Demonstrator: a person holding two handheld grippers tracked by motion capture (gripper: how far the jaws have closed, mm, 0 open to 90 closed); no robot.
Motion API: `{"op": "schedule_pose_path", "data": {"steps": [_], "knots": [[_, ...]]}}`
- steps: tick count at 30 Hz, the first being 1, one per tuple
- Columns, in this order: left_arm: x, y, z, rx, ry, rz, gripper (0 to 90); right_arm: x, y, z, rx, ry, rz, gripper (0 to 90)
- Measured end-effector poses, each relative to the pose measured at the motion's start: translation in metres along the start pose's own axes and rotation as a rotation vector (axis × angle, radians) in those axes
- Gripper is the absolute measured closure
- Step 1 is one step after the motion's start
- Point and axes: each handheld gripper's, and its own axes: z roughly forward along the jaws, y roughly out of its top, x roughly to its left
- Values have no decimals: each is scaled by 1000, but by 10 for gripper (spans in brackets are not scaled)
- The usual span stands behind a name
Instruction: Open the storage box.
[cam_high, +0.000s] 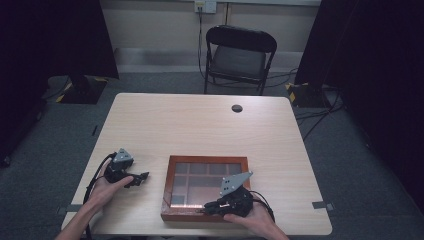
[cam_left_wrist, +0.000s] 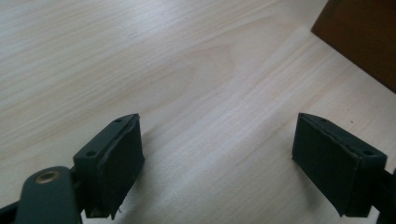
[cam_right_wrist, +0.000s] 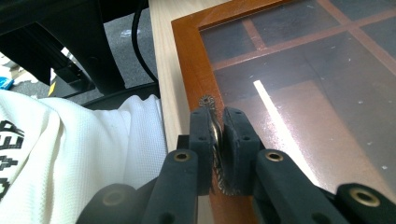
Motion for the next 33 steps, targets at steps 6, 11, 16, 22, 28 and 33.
{"op": "schedule_pose_path", "data": {"steps": [6,11,16,22,28,33], "knots": [[-4,2,-4,-4,-13,17,161,-2,2,-7,-24,16,5,826],[-9,5,-8,-30,-33,29,161,-3,5,-11,-33,23,8,826],[-14,10,-11,-51,-63,26,159,-4,10,-16,-41,32,12,826],[-21,16,-16,-84,-105,18,159,-4,18,-22,-52,31,9,825],[-31,22,-18,-116,-141,32,159,-5,28,-30,-59,30,2,825],[-38,27,-20,-137,-159,47,158,-5,36,-36,-60,23,-7,825]]}}
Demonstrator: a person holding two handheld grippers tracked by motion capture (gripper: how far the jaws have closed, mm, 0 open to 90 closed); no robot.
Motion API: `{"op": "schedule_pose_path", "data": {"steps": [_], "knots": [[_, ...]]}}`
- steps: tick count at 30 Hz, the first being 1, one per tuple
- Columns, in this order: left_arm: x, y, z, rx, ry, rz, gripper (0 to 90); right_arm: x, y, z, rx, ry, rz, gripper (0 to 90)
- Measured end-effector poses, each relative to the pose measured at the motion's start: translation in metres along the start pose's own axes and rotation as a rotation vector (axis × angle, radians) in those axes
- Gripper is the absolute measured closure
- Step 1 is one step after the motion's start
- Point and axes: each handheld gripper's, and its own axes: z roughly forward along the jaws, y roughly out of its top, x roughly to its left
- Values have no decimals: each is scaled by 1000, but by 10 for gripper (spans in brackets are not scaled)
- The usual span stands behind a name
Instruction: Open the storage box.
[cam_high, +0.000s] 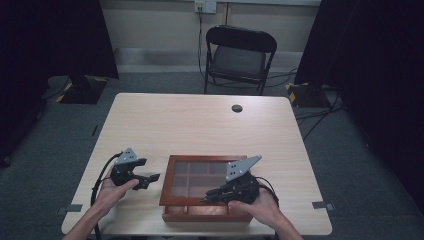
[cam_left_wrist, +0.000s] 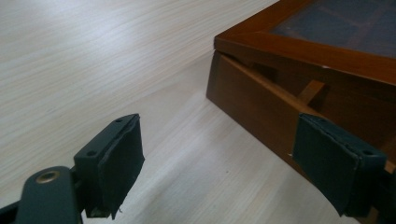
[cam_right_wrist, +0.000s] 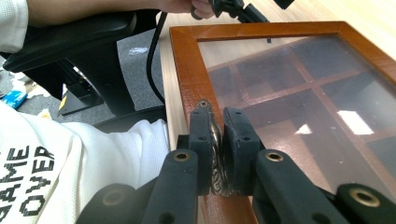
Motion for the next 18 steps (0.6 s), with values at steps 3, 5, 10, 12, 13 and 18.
{"op": "schedule_pose_path", "data": {"steps": [3,5,10,12,13,18], "knots": [[-4,2,0,-11,-19,5,159,-1,2,-1,-6,-1,4,825],[-8,3,1,-16,-29,0,159,0,3,-1,1,0,6,825],[-15,6,0,-38,-59,24,159,-1,6,-3,6,1,8,826],[-18,7,0,-43,-61,24,159,-2,8,-4,6,2,9,825],[-18,8,0,-45,-64,36,159,-2,9,-5,7,2,8,826],[-23,9,1,-56,-97,39,157,-3,14,-8,2,2,6,826]]}}
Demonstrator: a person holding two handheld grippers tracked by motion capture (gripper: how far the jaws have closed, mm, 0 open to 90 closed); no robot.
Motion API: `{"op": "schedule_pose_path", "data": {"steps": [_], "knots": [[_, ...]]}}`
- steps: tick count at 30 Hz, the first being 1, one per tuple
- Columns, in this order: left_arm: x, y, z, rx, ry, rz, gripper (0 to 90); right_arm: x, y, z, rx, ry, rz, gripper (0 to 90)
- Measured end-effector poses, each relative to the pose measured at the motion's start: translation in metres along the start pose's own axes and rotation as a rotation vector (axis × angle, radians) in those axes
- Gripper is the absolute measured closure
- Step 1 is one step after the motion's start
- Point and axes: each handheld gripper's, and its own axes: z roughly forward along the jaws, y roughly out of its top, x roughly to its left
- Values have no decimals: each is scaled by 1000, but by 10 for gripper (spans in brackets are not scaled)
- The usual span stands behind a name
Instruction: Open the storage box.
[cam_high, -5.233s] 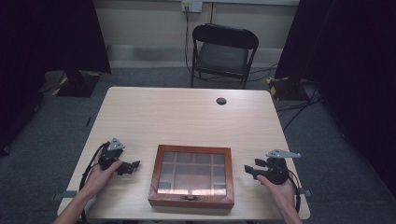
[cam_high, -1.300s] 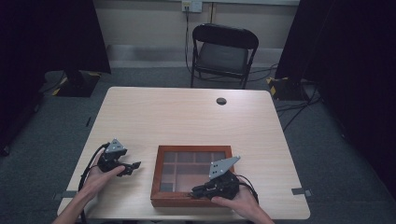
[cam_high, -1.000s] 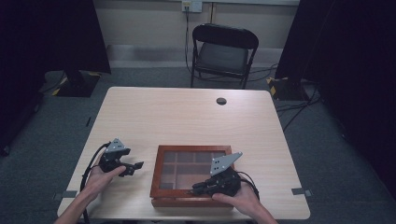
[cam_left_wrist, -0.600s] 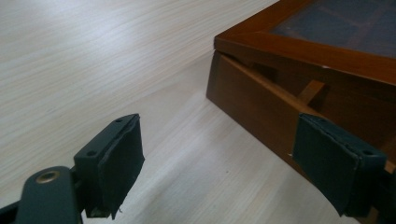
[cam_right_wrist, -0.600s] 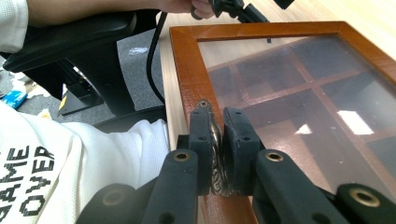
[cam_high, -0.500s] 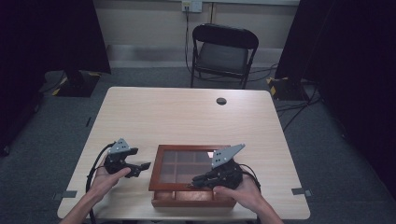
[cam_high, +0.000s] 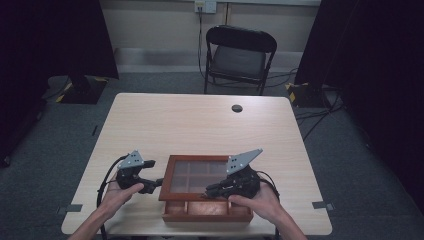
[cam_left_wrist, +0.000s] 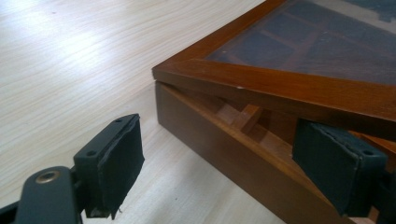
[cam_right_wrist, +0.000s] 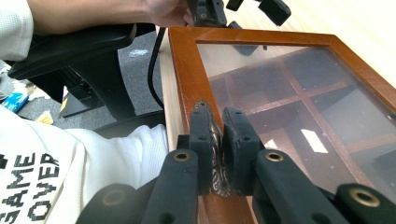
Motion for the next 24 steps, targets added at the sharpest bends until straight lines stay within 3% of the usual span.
{"op": "schedule_pose_path", "data": {"steps": [7,11,13,18,20,24], "knots": [[-6,2,1,-17,-14,24,157,-1,3,-2,-2,-2,1,826],[-14,4,3,-27,-42,60,157,-2,6,-3,-2,2,-5,826],[-15,5,3,-31,-33,79,157,-2,6,-4,-1,2,-2,826],[-18,6,3,-52,-32,92,163,-2,7,-5,-8,-5,-11,825],[-17,7,4,-55,-42,78,162,-1,6,-6,-9,-12,-17,825],[-17,7,5,-51,-46,82,160,-2,4,-13,-34,-46,5,699]]}}
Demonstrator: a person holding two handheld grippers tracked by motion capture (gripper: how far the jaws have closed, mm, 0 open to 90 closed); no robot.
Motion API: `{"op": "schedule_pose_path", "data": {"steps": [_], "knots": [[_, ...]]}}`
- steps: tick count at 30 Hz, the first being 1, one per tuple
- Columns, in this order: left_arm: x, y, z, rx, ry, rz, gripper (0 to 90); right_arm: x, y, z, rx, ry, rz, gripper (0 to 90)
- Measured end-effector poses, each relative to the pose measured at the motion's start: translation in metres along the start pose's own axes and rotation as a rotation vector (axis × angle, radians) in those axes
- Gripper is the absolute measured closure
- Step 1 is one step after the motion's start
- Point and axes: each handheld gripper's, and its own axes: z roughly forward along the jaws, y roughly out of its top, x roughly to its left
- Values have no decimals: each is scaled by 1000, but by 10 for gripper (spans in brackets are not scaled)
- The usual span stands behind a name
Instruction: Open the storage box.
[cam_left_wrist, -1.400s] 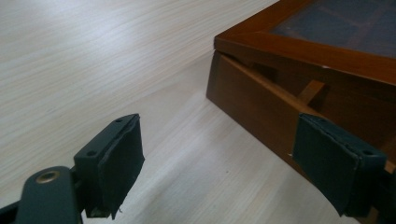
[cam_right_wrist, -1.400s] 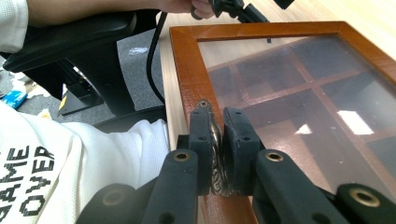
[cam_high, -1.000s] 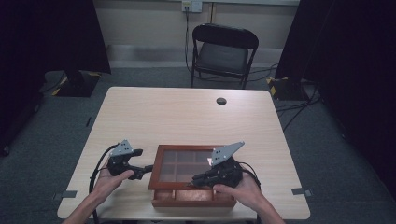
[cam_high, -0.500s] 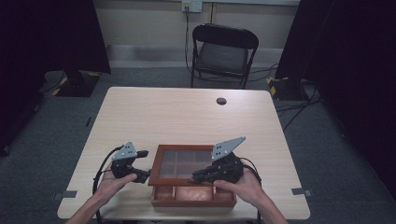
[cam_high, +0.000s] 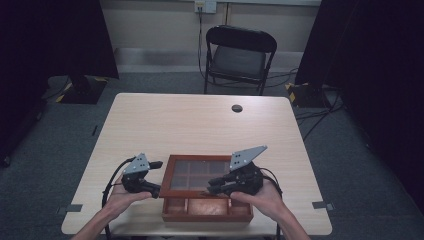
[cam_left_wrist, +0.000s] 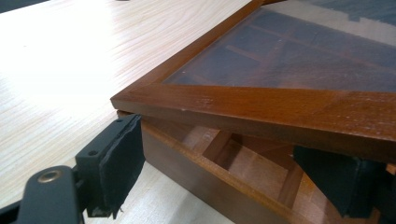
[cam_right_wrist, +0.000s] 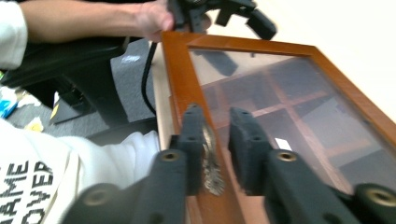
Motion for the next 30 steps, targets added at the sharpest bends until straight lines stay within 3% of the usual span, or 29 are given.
{"op": "schedule_pose_path", "data": {"steps": [6,10,17,24,30], "knots": [[-1,3,-2,-13,-10,-3,183,-6,-12,-19,-67,-61,64,409],[-8,8,-2,-33,-26,10,200,-5,-24,-29,-91,-103,66,303],[-8,16,-4,-89,-24,-14,229,-5,-41,-47,-151,-153,92,245],[-5,23,-6,-102,-13,-12,249,-9,-44,-56,-151,-204,88,209],[-5,31,-7,-121,-26,-19,268,-12,-45,-54,-133,-246,88,187]]}}
